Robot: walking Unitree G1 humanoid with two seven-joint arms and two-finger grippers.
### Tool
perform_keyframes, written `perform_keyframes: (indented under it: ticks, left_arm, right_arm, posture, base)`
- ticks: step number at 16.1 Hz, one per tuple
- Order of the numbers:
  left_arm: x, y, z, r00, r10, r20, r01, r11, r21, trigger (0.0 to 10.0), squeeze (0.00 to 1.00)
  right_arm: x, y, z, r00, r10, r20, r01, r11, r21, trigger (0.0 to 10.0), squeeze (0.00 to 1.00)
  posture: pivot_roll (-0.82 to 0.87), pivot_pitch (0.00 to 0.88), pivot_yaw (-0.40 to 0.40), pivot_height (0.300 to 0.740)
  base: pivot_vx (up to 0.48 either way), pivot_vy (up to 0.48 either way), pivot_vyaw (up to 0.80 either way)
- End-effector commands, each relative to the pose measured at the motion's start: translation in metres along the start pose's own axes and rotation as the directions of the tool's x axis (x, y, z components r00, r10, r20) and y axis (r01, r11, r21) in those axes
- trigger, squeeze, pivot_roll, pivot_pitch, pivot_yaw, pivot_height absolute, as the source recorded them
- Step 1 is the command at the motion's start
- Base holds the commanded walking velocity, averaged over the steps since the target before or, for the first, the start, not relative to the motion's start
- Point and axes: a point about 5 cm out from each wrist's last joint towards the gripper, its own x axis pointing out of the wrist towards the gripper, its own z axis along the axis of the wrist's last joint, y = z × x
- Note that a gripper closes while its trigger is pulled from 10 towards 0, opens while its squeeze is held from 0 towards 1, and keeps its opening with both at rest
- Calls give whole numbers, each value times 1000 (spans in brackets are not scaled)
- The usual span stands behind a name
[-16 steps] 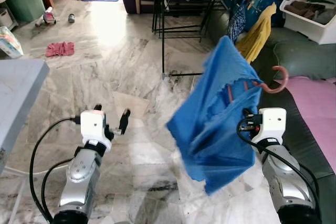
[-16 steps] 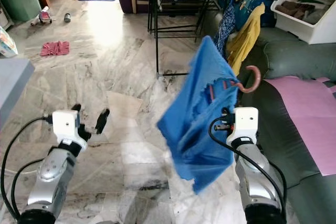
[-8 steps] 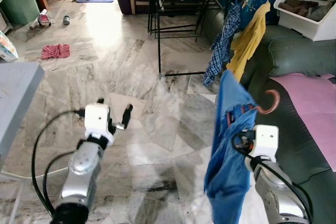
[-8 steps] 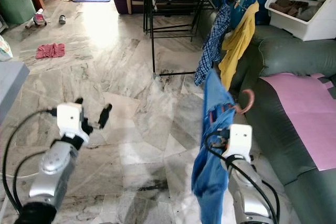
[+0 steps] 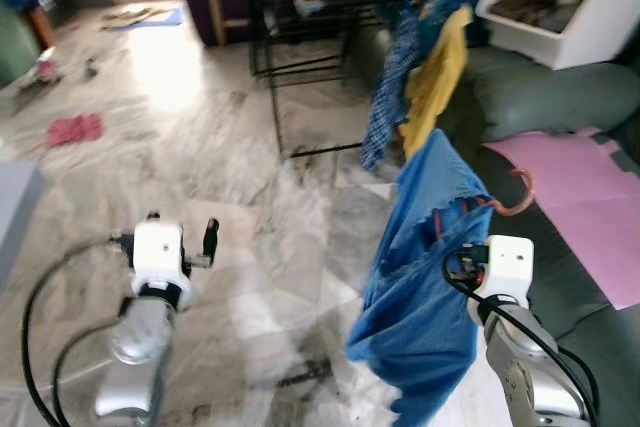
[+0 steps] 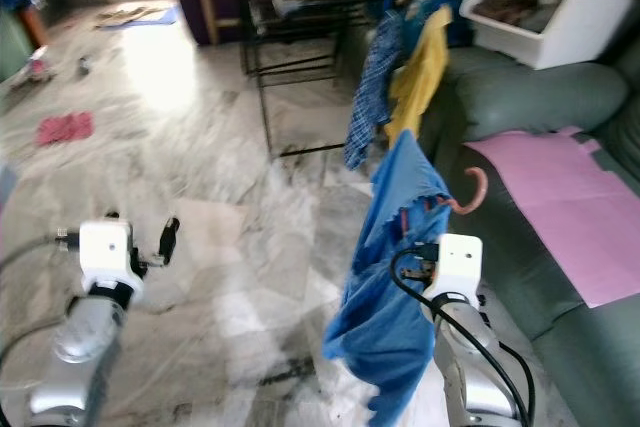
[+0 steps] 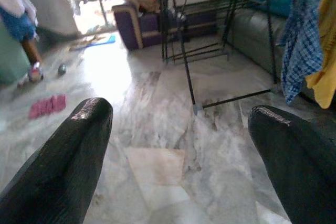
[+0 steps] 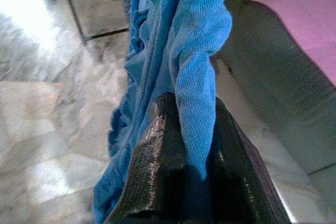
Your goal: Hang hanger
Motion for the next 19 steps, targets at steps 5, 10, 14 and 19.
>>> perform_keyframes:
  ticks: [5, 10, 14, 19]
  left_arm:
    - [10, 2, 6, 997, 78, 14, -78, 997, -8, 10000, 0]
    - [18, -4, 8, 997, 71, 19, -70, 997, -12, 10000, 0]
    - [16, -14, 2, 997, 77, -11, -77, 996, -35, 10000, 0]
    - [19, -28, -2, 991, 126, -53, -128, 991, -40, 10000, 0]
  right_arm:
    - [9, 8, 5, 999, 1, 37, -1, 1000, 3, 10000, 0]
    - [4, 3, -6, 1000, 23, 14, -23, 999, -40, 10000, 0]
    - [5, 10, -2, 996, 77, 37, -75, 995, -66, 10000, 0]
    - [4, 21, -6, 992, 122, 24, -120, 991, -56, 10000, 0]
  posture:
    - [24, 0, -15, 740]
    - [16, 0, -45, 740]
    - [16, 0, -26, 740]
    - [17, 0, -17, 740]
  base:
    - [339, 0, -706]
    - [337, 0, -283]
    - [321, 0, 458]
    - [121, 0, 369]
